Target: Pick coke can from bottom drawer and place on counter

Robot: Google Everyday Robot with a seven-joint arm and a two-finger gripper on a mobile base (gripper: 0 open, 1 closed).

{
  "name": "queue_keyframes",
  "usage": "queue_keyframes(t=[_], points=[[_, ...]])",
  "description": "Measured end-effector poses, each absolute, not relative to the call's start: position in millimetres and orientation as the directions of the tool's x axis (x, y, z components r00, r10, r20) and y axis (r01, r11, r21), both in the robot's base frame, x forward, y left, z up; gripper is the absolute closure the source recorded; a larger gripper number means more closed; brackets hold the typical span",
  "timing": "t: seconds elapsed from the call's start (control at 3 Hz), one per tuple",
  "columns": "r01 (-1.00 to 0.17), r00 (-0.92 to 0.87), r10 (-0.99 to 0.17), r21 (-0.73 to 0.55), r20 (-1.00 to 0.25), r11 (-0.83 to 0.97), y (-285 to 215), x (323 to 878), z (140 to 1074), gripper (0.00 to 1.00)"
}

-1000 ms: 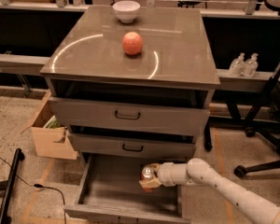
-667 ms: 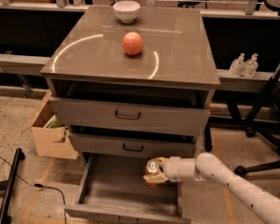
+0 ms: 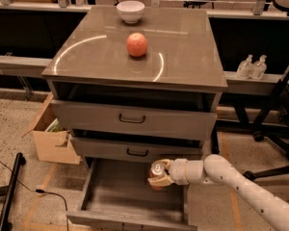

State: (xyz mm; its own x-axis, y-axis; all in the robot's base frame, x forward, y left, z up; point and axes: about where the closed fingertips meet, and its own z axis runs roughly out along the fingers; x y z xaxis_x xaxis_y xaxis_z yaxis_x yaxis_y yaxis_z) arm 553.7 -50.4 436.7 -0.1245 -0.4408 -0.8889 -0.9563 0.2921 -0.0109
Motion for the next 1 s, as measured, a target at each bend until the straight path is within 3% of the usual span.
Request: queue_keyframes(t=[1.0], points=[[-0.919, -0.037, -0.376, -0.117, -0.926, 0.378, -54, 518, 582, 1.00]])
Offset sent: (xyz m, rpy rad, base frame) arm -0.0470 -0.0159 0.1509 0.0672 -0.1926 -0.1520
